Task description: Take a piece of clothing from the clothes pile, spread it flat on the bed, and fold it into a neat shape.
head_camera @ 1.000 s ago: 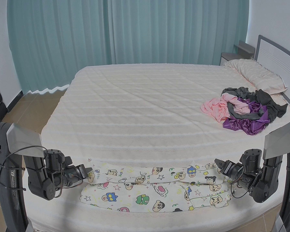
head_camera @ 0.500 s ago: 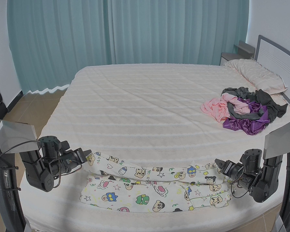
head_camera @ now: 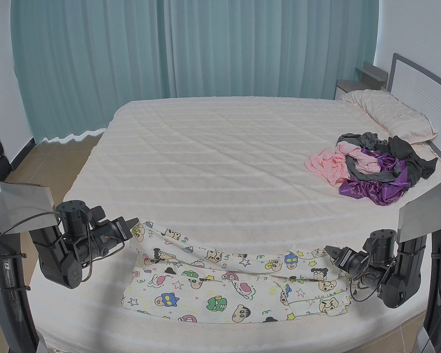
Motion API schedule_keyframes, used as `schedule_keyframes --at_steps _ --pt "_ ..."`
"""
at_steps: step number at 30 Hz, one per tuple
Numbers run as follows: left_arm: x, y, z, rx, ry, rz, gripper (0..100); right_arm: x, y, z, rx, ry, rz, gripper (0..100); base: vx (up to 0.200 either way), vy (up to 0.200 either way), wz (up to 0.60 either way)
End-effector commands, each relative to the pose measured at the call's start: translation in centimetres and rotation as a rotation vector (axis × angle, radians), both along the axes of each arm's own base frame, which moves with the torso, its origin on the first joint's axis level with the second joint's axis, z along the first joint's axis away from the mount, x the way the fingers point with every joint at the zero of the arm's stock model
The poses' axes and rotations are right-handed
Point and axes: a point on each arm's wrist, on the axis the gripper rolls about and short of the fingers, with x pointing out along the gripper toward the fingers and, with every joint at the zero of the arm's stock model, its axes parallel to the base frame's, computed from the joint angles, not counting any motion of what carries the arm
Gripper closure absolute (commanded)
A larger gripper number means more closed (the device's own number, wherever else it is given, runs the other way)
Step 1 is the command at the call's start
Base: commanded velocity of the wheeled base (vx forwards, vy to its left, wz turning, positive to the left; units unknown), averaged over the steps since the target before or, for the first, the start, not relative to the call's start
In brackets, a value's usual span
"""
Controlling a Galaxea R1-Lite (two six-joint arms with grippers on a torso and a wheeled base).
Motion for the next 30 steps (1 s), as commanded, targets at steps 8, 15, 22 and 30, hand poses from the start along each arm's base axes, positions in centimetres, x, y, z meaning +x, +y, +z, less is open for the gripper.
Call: schedule_keyframes --at_steps 8,15,22,30 --pt "0.2 0.0 0.3 0.001 -0.017 0.002 100 0.1 0.4 -1.6 0.074 0.052 0.040 0 0.000 0.000 0.00" --pt "0.4 0.0 0.4 0.002 -0.024 0.001 100 0.2 0.9 -2.1 0.093 0.064 0.078 100 0.000 0.000 0.00" --pt "1.2 0.0 0.8 0.003 -0.055 0.016 100 1.2 0.2 -0.1 0.166 -0.015 0.020 100 0.000 0.000 0.00" --pt "2.0 0.0 1.3 0.007 -0.091 0.051 100 2.6 0.0 0.9 0.212 -0.084 -0.017 100 0.000 0.000 0.00"
